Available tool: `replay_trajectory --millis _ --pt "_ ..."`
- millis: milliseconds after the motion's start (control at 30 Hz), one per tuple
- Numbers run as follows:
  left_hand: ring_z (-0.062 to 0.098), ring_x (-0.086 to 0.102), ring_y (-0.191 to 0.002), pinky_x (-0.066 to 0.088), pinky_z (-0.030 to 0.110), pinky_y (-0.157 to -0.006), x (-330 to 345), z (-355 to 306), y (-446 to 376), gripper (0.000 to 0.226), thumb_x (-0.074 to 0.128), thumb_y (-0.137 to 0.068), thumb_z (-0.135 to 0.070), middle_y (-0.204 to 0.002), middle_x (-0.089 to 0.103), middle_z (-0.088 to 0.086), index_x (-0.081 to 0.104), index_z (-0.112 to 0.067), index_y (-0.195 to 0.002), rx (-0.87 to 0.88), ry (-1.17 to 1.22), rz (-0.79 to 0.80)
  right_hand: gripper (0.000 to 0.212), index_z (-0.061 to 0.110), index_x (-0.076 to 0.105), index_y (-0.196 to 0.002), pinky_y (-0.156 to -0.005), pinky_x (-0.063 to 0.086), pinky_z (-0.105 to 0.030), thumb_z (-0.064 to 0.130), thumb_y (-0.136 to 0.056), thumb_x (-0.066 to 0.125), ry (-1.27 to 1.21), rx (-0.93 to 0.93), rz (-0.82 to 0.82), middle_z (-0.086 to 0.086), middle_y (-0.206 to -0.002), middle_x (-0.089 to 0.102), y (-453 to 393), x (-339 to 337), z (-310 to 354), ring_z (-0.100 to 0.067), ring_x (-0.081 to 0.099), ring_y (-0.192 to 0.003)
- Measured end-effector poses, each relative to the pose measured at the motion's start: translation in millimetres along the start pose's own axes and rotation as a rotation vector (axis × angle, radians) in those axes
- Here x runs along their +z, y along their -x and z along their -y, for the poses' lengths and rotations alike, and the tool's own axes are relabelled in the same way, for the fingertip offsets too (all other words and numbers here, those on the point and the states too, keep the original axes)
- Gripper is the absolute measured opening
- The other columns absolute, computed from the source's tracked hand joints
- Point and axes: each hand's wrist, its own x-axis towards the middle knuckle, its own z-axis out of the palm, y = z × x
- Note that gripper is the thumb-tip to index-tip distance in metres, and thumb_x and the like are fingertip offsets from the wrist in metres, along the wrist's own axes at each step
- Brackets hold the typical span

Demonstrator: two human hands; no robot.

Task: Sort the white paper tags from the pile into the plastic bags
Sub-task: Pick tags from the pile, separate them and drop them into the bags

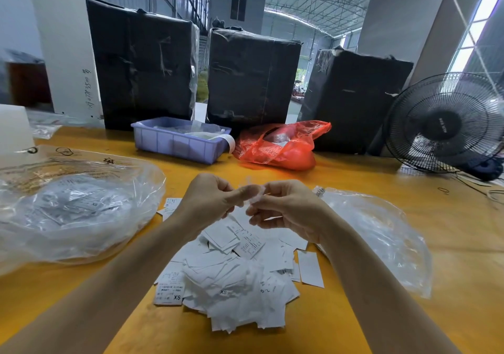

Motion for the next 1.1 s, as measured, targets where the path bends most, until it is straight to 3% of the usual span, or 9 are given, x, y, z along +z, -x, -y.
replay_trajectory --millis 133,267,333,467,667,733,867,1000,1100 --pt "0.004 0.035 -0.033 0.030 0.016 -0.040 -4 2 -2 0.052 0.069 -0.053 -0.057 -0.034 0.043 -0.006 0.055 -0.007 -0.050 0.041 -0.044 -0.033 0.047 0.010 0.066 -0.105 -0.069 0.057 -0.029 0.039 -0.068 0.072 -0.103 0.016 0.107 -0.006 -0.095 0.071 2 -1 4 -0.020 0.070 -0.084" --pt "0.003 0.036 -0.036 0.035 0.019 -0.048 -3 10 -7 0.042 0.074 -0.071 -0.039 -0.034 0.045 -0.007 0.054 -0.010 -0.049 0.065 -0.106 -0.021 0.032 0.004 0.070 -0.091 -0.061 0.056 -0.024 0.026 -0.068 0.074 -0.194 0.000 0.048 -0.010 -0.081 0.071 2 0 6 -0.017 0.069 -0.068" --pt "0.007 0.043 -0.043 0.040 0.013 -0.053 -3 13 -8 0.036 0.074 -0.077 -0.026 -0.036 0.048 -0.006 0.055 -0.009 -0.052 0.028 -0.065 0.044 0.026 0.004 0.071 -0.088 -0.059 0.056 -0.024 0.021 -0.068 0.075 -0.213 0.016 0.069 -0.012 -0.079 0.072 4 0 7 -0.018 0.069 -0.066" --pt "0.007 0.050 -0.048 0.043 0.016 -0.051 -9 9 -9 0.029 0.079 -0.059 -0.033 -0.050 0.058 -0.002 0.066 -0.008 -0.065 -0.083 0.020 0.183 0.008 0.002 0.063 -0.088 -0.058 0.058 -0.027 0.010 -0.085 0.065 -0.263 0.066 -0.011 -0.014 -0.072 0.071 3 1 4 -0.022 0.071 -0.064" --pt "0.003 0.052 -0.046 0.044 0.016 -0.049 -13 7 -11 0.017 0.079 -0.071 -0.020 -0.051 0.061 -0.004 0.069 -0.006 -0.074 -0.107 -0.040 0.167 0.020 0.000 0.063 -0.092 -0.057 0.057 -0.026 0.018 -0.093 0.056 -0.253 0.056 -0.170 -0.012 -0.077 0.074 -2 -1 1 -0.021 0.072 -0.067" --pt "0.002 0.052 -0.044 0.043 0.015 -0.047 -14 8 -11 0.016 0.078 -0.074 -0.020 -0.049 0.060 -0.004 0.067 -0.007 -0.071 -0.111 -0.085 0.172 0.026 0.002 0.064 -0.096 -0.058 0.056 -0.025 0.027 -0.088 0.061 -0.213 0.041 -0.196 -0.009 -0.082 0.075 -3 -2 0 -0.019 0.072 -0.073" --pt "0.000 0.052 -0.043 0.041 0.012 -0.044 -15 9 -10 0.016 0.076 -0.078 -0.020 -0.048 0.061 -0.006 0.067 -0.008 -0.072 -0.106 -0.152 0.185 0.048 0.020 0.066 -0.097 -0.068 0.054 -0.025 0.043 -0.057 0.078 -0.010 0.049 -0.116 0.001 -0.092 0.074 -1 -2 2 -0.012 0.071 -0.085" --pt "-0.001 0.054 -0.044 0.041 0.012 -0.045 -17 8 -10 0.016 0.076 -0.078 -0.020 -0.049 0.062 -0.006 0.066 -0.009 -0.072 -0.118 -0.164 0.192 0.011 0.013 0.069 -0.082 -0.059 0.051 -0.019 0.014 -0.075 0.077 -0.011 -0.013 -0.258 0.003 -0.070 0.072 -4 -2 -2 -0.009 0.069 -0.066" --pt "0.003 0.060 -0.054 0.047 0.014 -0.052 -19 6 -8 0.015 0.078 -0.075 -0.023 -0.060 0.069 -0.003 0.068 -0.011 -0.075 -0.149 -0.184 0.254 0.006 0.008 0.068 -0.078 -0.057 0.052 -0.018 0.003 -0.079 0.070 -0.068 -0.044 -0.277 0.000 -0.065 0.071 -2 -3 -2 -0.010 0.067 -0.061"
